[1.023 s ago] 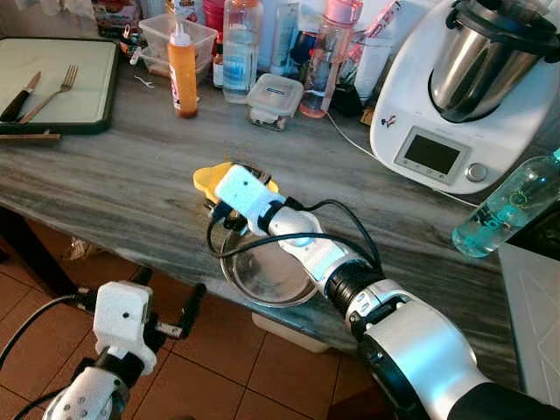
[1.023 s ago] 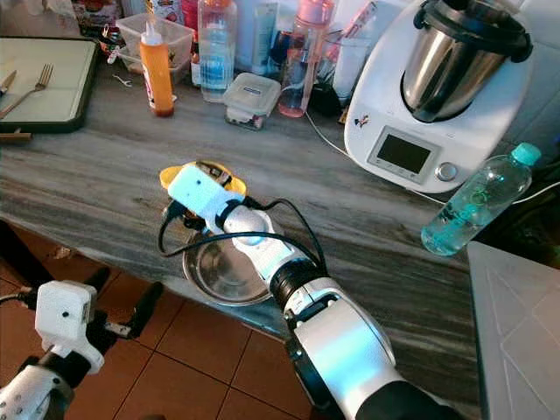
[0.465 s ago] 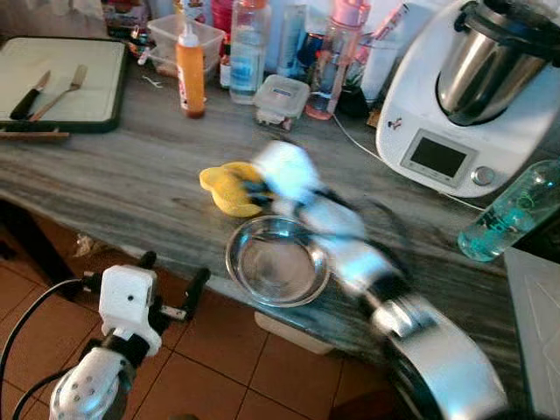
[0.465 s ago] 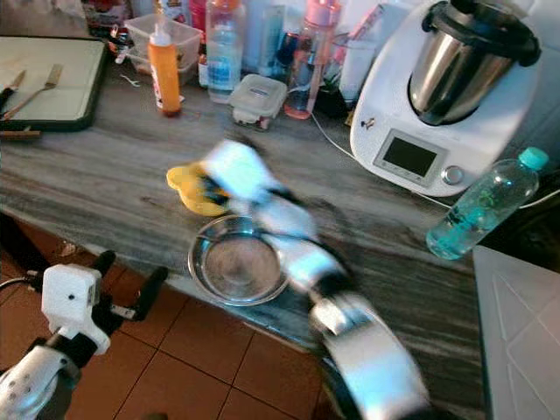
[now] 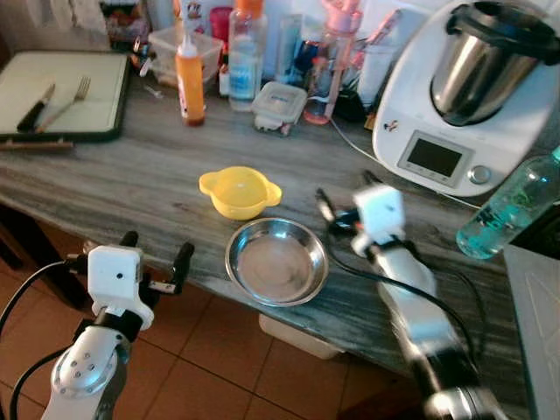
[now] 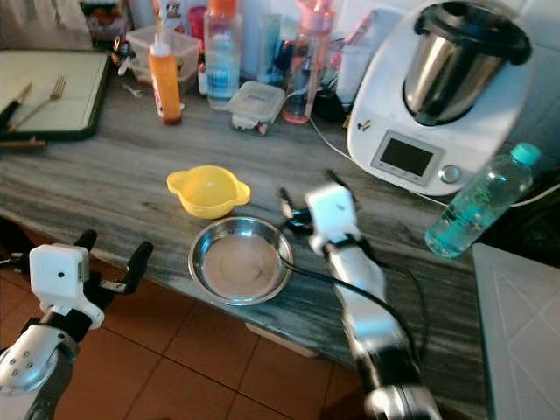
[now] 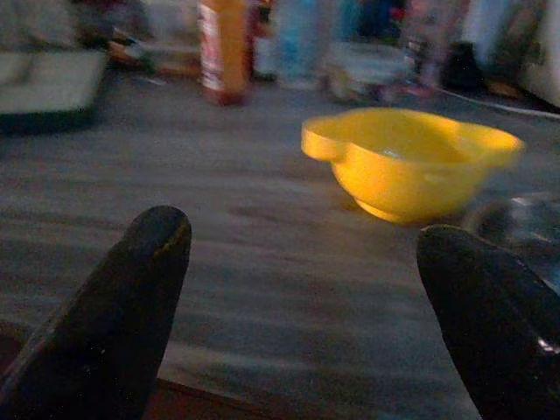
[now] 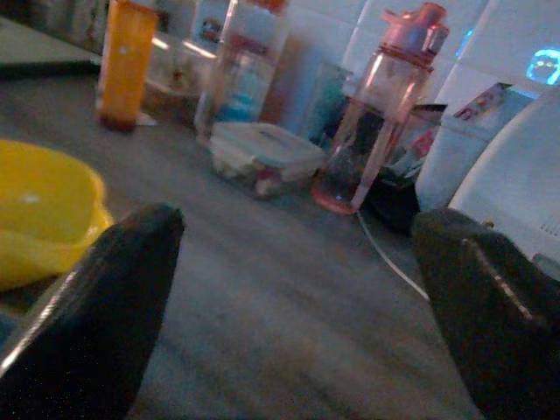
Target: Setting the table
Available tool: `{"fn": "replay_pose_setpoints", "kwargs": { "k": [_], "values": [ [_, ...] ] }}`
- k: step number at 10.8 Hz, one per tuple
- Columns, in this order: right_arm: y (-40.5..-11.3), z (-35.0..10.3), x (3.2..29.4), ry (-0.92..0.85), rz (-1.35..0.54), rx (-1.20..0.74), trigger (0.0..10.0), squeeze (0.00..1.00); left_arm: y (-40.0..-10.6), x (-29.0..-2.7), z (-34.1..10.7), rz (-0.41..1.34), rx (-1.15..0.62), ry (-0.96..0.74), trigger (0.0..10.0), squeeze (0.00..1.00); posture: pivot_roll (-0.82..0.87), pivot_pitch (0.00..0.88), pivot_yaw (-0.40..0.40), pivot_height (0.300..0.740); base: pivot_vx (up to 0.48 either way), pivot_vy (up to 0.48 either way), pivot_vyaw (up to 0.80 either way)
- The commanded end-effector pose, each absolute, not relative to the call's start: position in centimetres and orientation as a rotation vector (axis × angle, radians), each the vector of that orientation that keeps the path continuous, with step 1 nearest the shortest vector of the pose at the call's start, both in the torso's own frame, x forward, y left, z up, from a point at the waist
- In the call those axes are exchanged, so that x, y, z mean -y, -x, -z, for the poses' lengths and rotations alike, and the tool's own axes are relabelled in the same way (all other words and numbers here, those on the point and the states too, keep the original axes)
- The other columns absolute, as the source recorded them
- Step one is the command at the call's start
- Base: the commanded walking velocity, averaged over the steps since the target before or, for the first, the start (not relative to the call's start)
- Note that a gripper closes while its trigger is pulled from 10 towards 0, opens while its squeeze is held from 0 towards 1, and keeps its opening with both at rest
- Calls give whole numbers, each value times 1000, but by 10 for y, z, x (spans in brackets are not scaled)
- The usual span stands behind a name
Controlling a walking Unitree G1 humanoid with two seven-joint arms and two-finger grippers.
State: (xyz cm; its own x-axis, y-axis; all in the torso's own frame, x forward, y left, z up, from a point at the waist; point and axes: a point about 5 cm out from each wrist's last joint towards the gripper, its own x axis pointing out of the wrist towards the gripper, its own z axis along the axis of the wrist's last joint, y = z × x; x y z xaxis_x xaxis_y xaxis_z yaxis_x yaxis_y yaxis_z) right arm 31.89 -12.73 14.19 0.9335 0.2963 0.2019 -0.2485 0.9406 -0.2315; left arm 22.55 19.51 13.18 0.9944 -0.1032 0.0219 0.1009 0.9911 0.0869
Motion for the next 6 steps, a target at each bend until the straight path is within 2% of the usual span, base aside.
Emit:
{"fn": "replay_pose_setpoints", "kwargs": {
  "k": [1,5,6],
  "values": [
    [-314,-143,133,208,-260,216,10000,0,-228,-198,-132,63,33,-108,10000,0,188,11,-99,740,0,0,0],
    [-289,-127,145,168,-284,68,10000,0,-238,-196,-127,-22,25,-151,10000,0,159,4,-56,740,0,0,0],
    [-284,-129,147,133,-266,25,10000,0,-239,-196,-127,-34,30,-154,10000,0,160,2,-50,740,0,0,-700]
  ]
}}
